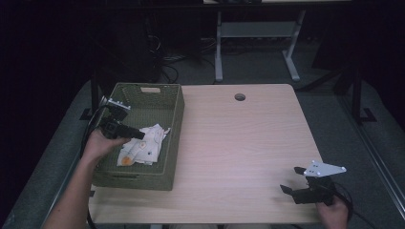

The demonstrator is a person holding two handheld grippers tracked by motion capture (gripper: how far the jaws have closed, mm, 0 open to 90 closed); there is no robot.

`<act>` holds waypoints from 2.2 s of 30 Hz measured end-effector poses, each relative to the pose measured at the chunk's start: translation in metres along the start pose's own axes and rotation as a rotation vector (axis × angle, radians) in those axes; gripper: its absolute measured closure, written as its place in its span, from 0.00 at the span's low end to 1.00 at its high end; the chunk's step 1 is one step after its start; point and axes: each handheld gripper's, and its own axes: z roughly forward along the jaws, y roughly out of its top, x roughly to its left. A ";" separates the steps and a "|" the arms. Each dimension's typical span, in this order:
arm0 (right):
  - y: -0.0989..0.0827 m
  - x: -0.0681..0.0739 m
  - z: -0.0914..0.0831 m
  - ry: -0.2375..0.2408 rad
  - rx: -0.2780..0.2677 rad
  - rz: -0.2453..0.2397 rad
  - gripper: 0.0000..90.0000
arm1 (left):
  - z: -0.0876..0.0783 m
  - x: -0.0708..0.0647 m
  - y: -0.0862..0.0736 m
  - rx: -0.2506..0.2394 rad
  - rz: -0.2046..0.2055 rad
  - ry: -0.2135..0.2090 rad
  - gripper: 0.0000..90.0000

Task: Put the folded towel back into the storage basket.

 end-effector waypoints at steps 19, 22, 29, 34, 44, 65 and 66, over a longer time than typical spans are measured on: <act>0.003 0.007 -0.001 0.012 0.000 -0.018 0.15 | 0.070 -0.010 -0.010 0.437 0.058 0.073 0.66; 0.003 0.007 -0.001 0.012 0.000 -0.018 0.15 | 0.070 -0.011 -0.009 0.438 0.069 0.092 0.74; 0.003 0.007 0.000 0.013 0.000 -0.020 0.15 | 0.065 -0.008 -0.012 0.447 0.070 0.059 0.91; 0.004 0.008 0.000 0.014 0.001 -0.016 0.15 | 0.058 -0.007 -0.014 0.449 0.047 0.026 0.83; 0.005 0.006 0.004 0.005 0.012 -0.021 0.15 | 0.048 0.017 -0.001 0.324 -0.053 0.139 0.88; 0.004 0.006 0.005 0.010 0.009 -0.015 0.15 | 0.067 0.032 0.000 0.337 -0.096 0.225 0.91; 0.004 0.006 0.005 0.010 0.009 -0.015 0.15 | 0.067 0.033 0.000 0.327 -0.107 0.225 0.91</act>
